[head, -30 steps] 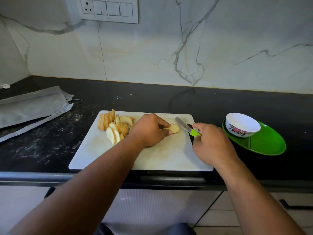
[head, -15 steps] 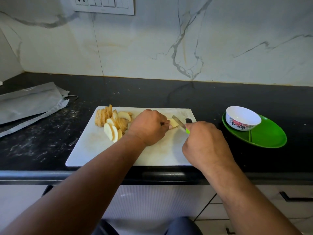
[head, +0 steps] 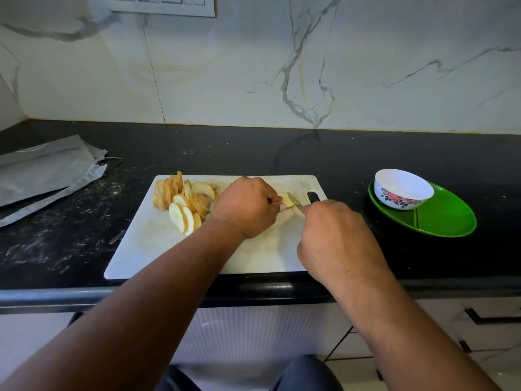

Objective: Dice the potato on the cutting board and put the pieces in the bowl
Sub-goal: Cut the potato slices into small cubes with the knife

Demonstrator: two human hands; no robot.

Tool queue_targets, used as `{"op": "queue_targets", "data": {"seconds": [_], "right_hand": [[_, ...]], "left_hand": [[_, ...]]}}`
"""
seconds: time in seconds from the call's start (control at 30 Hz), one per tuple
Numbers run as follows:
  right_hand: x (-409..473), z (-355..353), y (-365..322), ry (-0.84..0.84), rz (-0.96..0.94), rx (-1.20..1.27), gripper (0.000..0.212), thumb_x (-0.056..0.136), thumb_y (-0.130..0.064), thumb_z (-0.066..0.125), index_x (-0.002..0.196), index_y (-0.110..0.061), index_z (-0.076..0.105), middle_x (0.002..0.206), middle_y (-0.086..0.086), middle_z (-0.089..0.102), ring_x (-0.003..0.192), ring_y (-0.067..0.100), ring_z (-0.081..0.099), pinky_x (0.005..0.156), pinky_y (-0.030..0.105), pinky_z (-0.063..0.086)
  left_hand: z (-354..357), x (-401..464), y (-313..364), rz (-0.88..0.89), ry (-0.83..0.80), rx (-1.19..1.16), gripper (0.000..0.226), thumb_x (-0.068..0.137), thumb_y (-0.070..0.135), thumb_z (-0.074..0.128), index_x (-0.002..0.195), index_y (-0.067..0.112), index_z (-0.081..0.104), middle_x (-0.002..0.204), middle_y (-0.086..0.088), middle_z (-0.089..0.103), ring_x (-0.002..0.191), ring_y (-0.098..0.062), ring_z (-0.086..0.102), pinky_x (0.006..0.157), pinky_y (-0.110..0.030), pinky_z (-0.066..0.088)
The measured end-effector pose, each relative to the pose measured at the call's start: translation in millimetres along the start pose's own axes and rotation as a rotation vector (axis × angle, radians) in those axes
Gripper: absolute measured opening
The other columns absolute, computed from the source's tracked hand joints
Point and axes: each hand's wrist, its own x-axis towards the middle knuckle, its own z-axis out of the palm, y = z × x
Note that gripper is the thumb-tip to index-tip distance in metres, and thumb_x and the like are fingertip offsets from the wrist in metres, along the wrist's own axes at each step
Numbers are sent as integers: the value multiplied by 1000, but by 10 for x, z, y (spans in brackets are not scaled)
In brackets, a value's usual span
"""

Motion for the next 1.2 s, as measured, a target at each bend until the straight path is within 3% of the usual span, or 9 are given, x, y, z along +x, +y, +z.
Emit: {"op": "queue_targets", "data": {"seconds": [0.17,0.33,0.53,0.7,0.8,0.93,1.03,1.2], "right_hand": [[-159,-100,30,-39,14,14,34,89,-16,61,123,-20,61,108,2,59,82,17,57,71,26,52],[-215,-89,64,17,11,-19,32,87,-14,57,118,-21,64,91,-2,46,72,16,46,59,23,41],[-70,-57,-1,91,8,11,37,88,-12,53,123,-20,61,109,3,58,90,21,61,63,24,38],[59,83,-75,41,-3,-4,31,88,-10,53,116,-18,64,112,5,57,72,18,46,60,22,36],[66,86,-85,35,-5,1,31,90,-10,53,118,-17,63,110,4,57,75,18,52,60,22,40],[-69,30,-71,-1,-12,22,31,91,-14,57,122,-19,61,107,2,57,92,19,64,72,25,51],[-205,-29,-22,-38,0,22,31,89,-18,61,120,-20,60,105,0,54,96,19,63,74,25,50],[-281,-86,0,-3,-8,-5,27,89,-18,58,115,-21,61,100,-1,51,88,19,59,66,23,42]], "left_hand": [[-6,-4,0,11,6,-10,25,95,46,70,110,30,82,118,15,76,100,-9,68,90,-27,57],[-6,-32,8,2,-3,-15,27,95,48,69,113,31,80,114,14,76,99,-9,68,90,-32,60],[-15,-64,4,-4,8,-30,26,93,50,71,110,33,81,109,14,78,98,-10,69,89,-33,60],[-28,-79,20,-6,11,-36,26,94,51,70,109,33,81,107,11,78,99,-12,70,90,-35,60],[-40,-69,23,-19,1,-35,25,95,50,69,105,32,82,106,8,79,98,-14,70,89,-35,60],[-39,-54,29,-32,-12,-34,25,95,50,69,107,32,82,108,10,78,97,-13,69,85,-31,60],[-39,-38,17,-37,-12,-41,30,94,51,70,116,32,80,115,14,76,99,-10,68,85,-26,56],[-34,-45,2,-81,7,-94,25,89,52,75,101,32,83,101,15,77,89,-9,67,87,-32,61]]}}
